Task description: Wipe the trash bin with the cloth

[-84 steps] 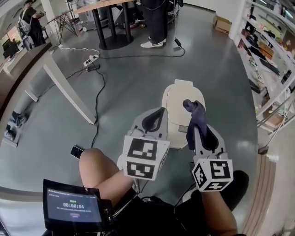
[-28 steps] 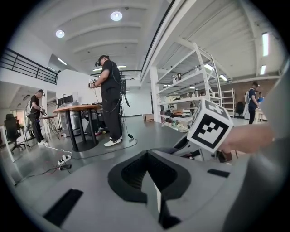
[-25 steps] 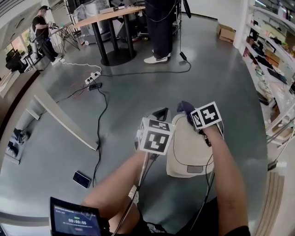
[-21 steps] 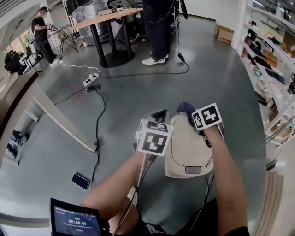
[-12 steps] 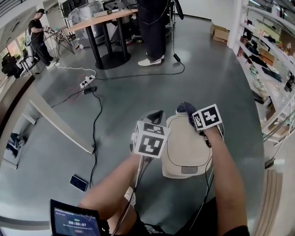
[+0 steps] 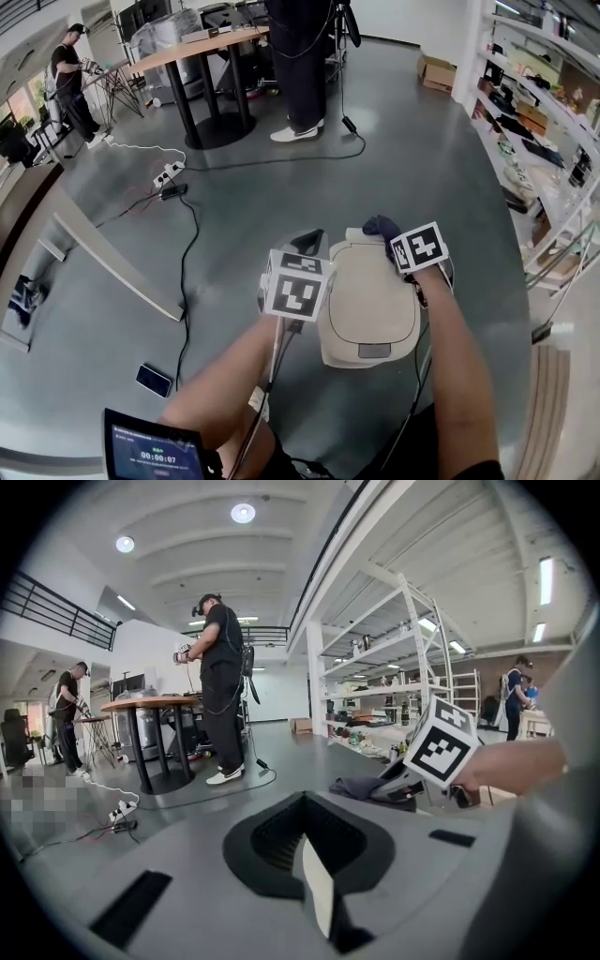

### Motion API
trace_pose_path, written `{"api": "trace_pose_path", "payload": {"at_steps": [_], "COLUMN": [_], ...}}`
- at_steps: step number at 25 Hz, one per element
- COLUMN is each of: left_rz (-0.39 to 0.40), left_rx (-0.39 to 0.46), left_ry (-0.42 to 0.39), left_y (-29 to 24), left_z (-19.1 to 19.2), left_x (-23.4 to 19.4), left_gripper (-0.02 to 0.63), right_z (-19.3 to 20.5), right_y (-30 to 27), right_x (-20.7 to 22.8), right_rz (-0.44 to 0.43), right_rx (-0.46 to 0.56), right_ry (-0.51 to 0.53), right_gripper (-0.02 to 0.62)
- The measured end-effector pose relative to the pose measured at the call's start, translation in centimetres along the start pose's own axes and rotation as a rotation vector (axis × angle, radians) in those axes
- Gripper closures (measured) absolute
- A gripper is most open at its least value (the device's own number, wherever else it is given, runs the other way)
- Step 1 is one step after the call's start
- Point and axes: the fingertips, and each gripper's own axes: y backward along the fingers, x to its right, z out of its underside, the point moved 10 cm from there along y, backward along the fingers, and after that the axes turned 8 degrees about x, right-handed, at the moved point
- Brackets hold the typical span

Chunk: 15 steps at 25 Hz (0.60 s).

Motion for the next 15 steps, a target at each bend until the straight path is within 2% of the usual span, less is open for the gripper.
{"api": "trace_pose_path", "payload": {"at_steps": [15], "left_rz": [0.009], "left_rx": [-0.024], "left_ry": [0.003], "left_y": [0.4], "left_z": [0.2], "left_x": [0.3], "left_gripper": [0.607], "right_z": [2.1], "right_y": [1.1], "right_x": [2.5], "right_rz": [0.061], "right_rx": [0.015], "right_ry": [-0.076], "right_gripper": [0.508]}}
